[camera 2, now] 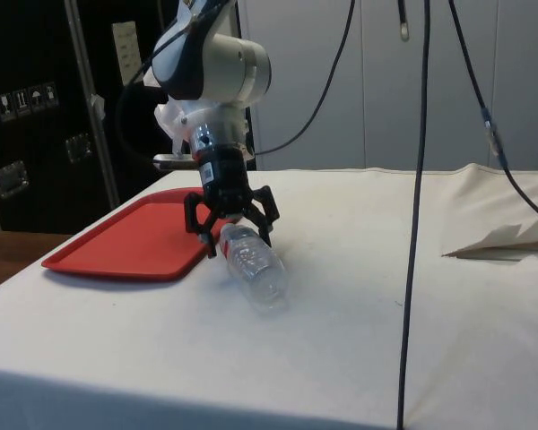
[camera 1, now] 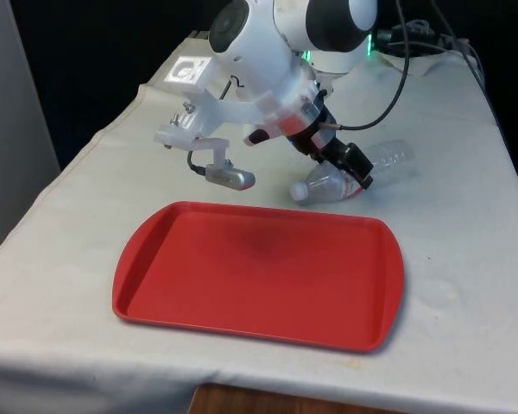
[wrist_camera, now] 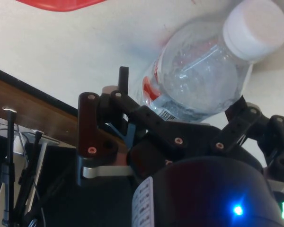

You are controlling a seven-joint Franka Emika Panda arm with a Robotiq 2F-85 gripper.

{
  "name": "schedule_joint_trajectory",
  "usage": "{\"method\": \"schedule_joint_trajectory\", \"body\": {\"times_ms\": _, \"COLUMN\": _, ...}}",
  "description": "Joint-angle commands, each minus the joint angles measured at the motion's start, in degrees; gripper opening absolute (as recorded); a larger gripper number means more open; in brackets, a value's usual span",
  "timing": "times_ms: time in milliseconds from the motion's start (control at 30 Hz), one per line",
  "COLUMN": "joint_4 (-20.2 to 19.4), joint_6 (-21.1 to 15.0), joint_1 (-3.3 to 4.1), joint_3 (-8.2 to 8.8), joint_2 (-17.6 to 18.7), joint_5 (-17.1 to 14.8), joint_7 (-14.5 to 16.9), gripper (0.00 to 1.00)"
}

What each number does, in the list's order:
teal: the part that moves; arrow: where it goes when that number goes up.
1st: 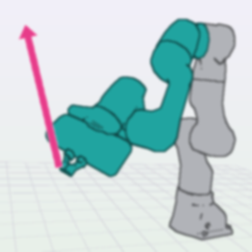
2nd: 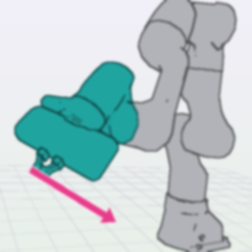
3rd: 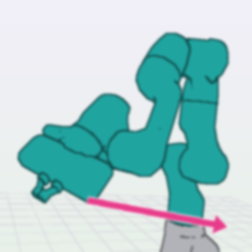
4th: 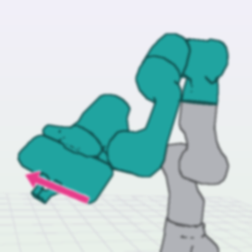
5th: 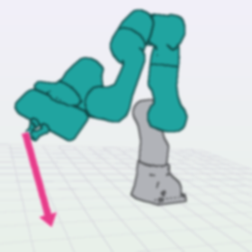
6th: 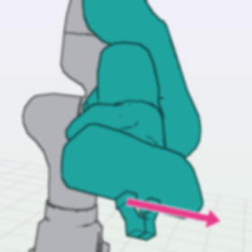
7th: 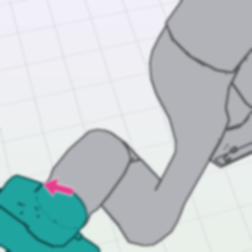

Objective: Place the bottle upright on the tray.

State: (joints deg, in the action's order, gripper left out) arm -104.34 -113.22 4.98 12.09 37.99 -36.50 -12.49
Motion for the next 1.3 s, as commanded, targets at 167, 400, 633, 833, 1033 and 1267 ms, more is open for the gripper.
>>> {"method": "schedule_joint_trajectory", "body": {"times_ms": 167, "joint_4": 0.3, "joint_6": 0.5, "joint_1": -0.29, "joint_3": -0.23, "joint_2": 0.3, "joint_5": -0.9, "joint_7": 0.7, "gripper": 1.00}}
{"method": "schedule_joint_trajectory", "body": {"times_ms": 400, "joint_4": 0.0, "joint_6": 0.0, "joint_1": 0.00, "joint_3": 0.00, "joint_2": 0.1, "joint_5": -0.5, "joint_7": 0.5, "gripper": 1.00}}
{"method": "schedule_joint_trajectory", "body": {"times_ms": 633, "joint_4": 0.2, "joint_6": 0.1, "joint_1": 0.00, "joint_3": -0.06, "joint_2": 0.3, "joint_5": -0.5, "joint_7": 0.5, "gripper": 1.00}}
{"method": "schedule_joint_trajectory", "body": {"times_ms": 833, "joint_4": 0.1, "joint_6": 0.0, "joint_1": 0.00, "joint_3": 0.00, "joint_2": 0.3, "joint_5": -0.5, "joint_7": 0.5, "gripper": 0.80}}
{"method": "schedule_joint_trajectory", "body": {"times_ms": 1033, "joint_4": 0.1, "joint_6": 0.0, "joint_1": 0.06, "joint_3": 0.06, "joint_2": 0.2, "joint_5": -0.5, "joint_7": 0.5, "gripper": 0.52}}
{"method": "schedule_joint_trajectory", "body": {"times_ms": 1267, "joint_4": 0.2, "joint_6": 0.2, "joint_1": 0.11, "joint_3": 0.17, "joint_2": 0.2, "joint_5": -0.6, "joint_7": 0.6, "gripper": 0.37}}
